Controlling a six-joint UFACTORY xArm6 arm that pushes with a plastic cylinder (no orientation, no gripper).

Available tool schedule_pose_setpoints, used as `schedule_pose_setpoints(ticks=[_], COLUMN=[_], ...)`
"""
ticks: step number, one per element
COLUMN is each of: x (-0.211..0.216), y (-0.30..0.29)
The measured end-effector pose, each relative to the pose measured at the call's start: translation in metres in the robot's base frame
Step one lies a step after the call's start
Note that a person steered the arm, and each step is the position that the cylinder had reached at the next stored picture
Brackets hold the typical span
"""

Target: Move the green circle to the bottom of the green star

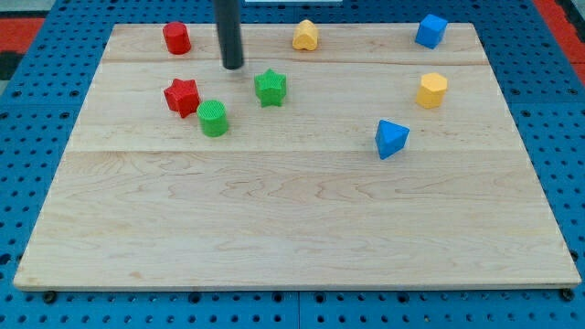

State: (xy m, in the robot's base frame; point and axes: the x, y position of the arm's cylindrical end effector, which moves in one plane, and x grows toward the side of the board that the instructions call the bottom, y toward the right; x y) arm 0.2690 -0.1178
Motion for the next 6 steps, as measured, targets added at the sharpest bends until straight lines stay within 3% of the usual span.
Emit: schedule_pose_setpoints(ticks=[1,2,3,4,5,6], x=[0.007,0.056,0.113,0.136,0.136,0.094], y=[-0.033,-0.035,-0.01,0.037,0.07,0.092])
